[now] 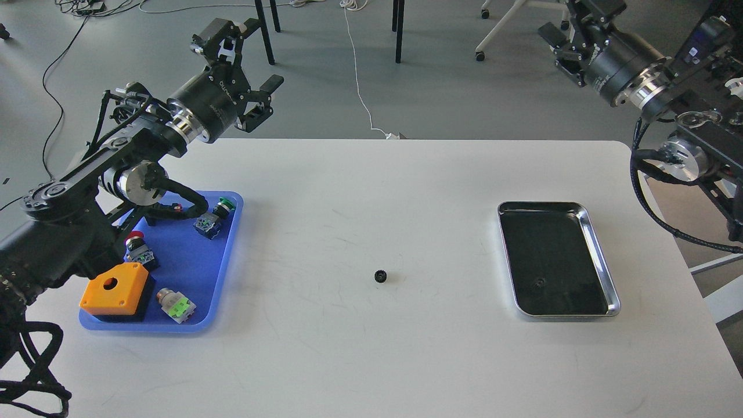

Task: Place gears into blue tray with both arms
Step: 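Lift the right arm away from the table, then swing the left gripper from the blue tray toward the black gear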

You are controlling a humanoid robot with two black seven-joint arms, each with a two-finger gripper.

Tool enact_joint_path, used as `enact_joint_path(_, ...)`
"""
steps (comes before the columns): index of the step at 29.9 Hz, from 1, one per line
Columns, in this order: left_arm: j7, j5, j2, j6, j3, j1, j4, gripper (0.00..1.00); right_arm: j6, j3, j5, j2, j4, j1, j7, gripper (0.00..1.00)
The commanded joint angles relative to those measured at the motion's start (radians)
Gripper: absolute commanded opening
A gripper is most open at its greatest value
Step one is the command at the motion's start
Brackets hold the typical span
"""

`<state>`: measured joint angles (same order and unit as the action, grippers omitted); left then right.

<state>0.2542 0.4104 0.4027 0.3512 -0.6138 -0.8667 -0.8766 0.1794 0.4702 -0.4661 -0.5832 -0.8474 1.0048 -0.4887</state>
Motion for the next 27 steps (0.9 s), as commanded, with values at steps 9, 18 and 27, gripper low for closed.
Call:
enact_joint_path(9,-0.003,0.423,0.005,-0.052,0.149,-0.011,-0.251,0.96,0.087,0.022,0.475,-0.01,0.103,-0.051,0.0,0.98)
enact_joint_path(18,0.002,0.858,0.019,-0.032,0.19,-0.011,-0.398,0.96,0.309,0.181,0.652,0.003,0.099,-0.27,0.0,0.98)
enact_joint_path(27,0.007,1.236,0.018,-0.057,0.238,0.006,-0.44,0.91,0.309,0.294,0.653,0.028,0.099,-0.454,0.0,0.99)
